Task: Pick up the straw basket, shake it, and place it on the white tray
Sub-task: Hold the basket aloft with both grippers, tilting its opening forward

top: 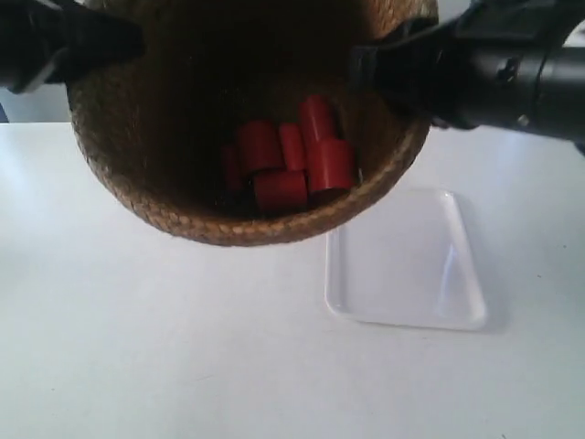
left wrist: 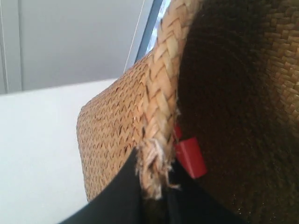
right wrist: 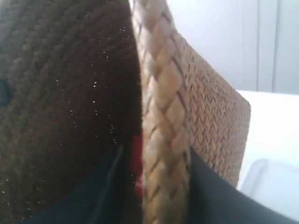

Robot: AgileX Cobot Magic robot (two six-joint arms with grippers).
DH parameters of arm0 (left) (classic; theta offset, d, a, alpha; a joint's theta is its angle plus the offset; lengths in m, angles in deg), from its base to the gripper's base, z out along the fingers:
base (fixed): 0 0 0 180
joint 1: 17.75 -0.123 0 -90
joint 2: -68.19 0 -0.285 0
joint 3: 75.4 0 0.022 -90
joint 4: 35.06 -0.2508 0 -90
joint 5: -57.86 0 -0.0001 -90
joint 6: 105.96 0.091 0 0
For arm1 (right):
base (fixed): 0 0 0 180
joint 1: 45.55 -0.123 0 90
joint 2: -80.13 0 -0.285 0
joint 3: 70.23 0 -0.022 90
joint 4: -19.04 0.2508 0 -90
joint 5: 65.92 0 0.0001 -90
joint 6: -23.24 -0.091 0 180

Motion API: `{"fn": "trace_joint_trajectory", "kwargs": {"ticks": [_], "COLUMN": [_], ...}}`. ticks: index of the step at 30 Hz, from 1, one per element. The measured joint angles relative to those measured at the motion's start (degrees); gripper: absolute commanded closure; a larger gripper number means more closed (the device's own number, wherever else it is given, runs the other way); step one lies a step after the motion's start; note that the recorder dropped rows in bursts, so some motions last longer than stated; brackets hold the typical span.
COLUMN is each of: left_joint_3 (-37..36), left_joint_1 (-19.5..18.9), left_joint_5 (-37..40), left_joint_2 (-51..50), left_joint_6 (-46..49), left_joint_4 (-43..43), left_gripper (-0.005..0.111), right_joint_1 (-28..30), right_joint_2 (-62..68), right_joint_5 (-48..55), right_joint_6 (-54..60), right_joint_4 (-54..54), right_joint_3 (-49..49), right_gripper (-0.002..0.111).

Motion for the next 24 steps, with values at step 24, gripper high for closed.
{"fn": "trace_joint_trajectory", "kwargs": {"ticks": [24], "left_joint_3": [-4.29], "left_joint_1": [0.01], "left_joint_5": [6.86], "left_joint_2": [-1.1], "left_joint_6": [-7.64], "left_joint_4": [-9.56], "left_gripper": [0.107], "right_joint_1": [-2.27], "right_joint_2": [4.83], "right_joint_5": [8.92], "right_joint_6": [-0.01], "right_joint_4": [0.79], "right_joint_3": [0.67], "right_gripper": [0.108]}}
